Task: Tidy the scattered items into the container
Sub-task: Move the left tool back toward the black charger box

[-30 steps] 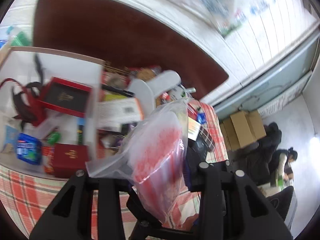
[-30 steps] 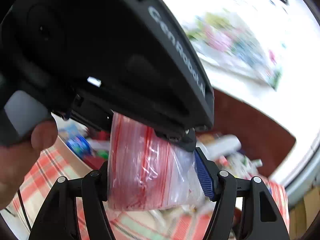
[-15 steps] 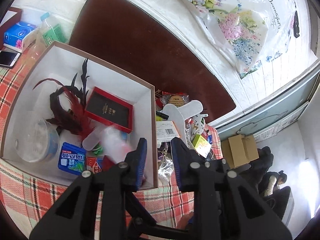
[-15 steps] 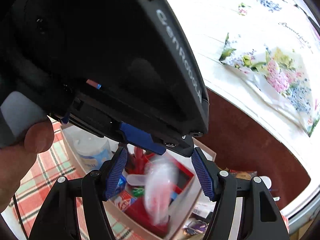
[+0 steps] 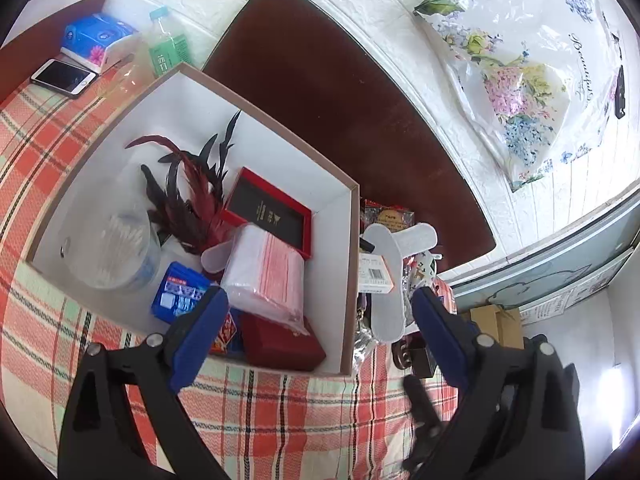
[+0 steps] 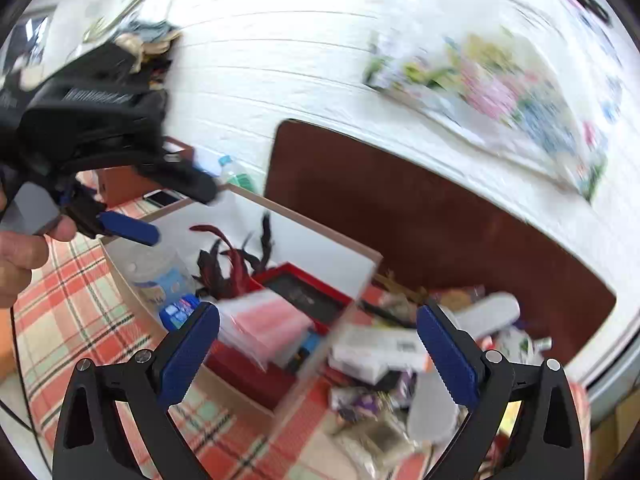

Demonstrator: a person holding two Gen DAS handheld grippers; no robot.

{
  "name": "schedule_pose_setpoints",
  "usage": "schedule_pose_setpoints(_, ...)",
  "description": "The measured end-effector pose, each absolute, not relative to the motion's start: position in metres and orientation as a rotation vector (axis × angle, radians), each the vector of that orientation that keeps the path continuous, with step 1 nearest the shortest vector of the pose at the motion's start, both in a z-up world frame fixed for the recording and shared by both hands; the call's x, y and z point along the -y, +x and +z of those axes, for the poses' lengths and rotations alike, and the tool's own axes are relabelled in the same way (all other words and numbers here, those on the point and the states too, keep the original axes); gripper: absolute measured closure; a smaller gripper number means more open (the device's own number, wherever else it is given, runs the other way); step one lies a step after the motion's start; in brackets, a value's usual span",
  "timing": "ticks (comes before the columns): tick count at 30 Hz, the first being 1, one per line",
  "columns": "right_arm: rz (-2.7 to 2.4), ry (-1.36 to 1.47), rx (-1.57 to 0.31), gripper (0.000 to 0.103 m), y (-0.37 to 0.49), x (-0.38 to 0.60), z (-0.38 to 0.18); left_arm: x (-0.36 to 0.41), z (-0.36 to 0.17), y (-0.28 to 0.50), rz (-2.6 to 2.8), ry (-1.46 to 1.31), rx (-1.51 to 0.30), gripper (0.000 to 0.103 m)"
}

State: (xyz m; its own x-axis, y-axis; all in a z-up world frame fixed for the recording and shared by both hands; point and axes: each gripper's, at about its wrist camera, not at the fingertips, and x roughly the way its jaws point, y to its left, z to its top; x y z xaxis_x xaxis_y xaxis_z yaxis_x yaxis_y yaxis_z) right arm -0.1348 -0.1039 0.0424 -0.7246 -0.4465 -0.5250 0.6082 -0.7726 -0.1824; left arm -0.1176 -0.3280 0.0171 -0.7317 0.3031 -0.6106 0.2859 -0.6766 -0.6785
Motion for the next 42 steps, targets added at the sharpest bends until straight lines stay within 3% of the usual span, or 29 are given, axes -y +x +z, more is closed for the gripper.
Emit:
schedule_pose_setpoints(5,-2.515,0.779,-0.283,0.0,-0.152,0.005,0.027,0.293,0.019,-0.109,2.674,-1.118,1.135,0.004)
schedule_pose_setpoints(12,-2.469,1.02,0.114,0.0,-0.178,-0.11,-0.006,0.205,0.011,-0.134,2.663,-1.163,0.866,0.001)
schedule_pose_setpoints(16,-2.461,1.062,0.124,0.0,-0.182,-0.137,-0.024,0.148,-0.005,-0.152,2.613,-1.224,0.705,0.001)
schedule_pose_setpoints(23,-2.386,1.123,0.242,0.0,-0.186,-0.158,-0.045,0.083,-0.047,-0.168,2.524,-1.297,0.624,0.007)
schedule_pose_setpoints(31,-2.346,1.155,0.325,0.0,-0.203,-0.172,-0.063,0.063,-0.066,-0.178,2.525,-1.297,0.582,0.013)
schedule_pose_setpoints(36,-2.359,1.171,0.355,0.001,-0.211,-0.183,-0.074,0.059,-0.075,-0.183,2.524,-1.294,0.559,0.029)
schedule_pose_setpoints(42,-2.444,1.19,0.498,0.001,-0.219,-0.236,-0.081,0.044,-0.088,-0.191,2.476,-1.311,0.552,0.029)
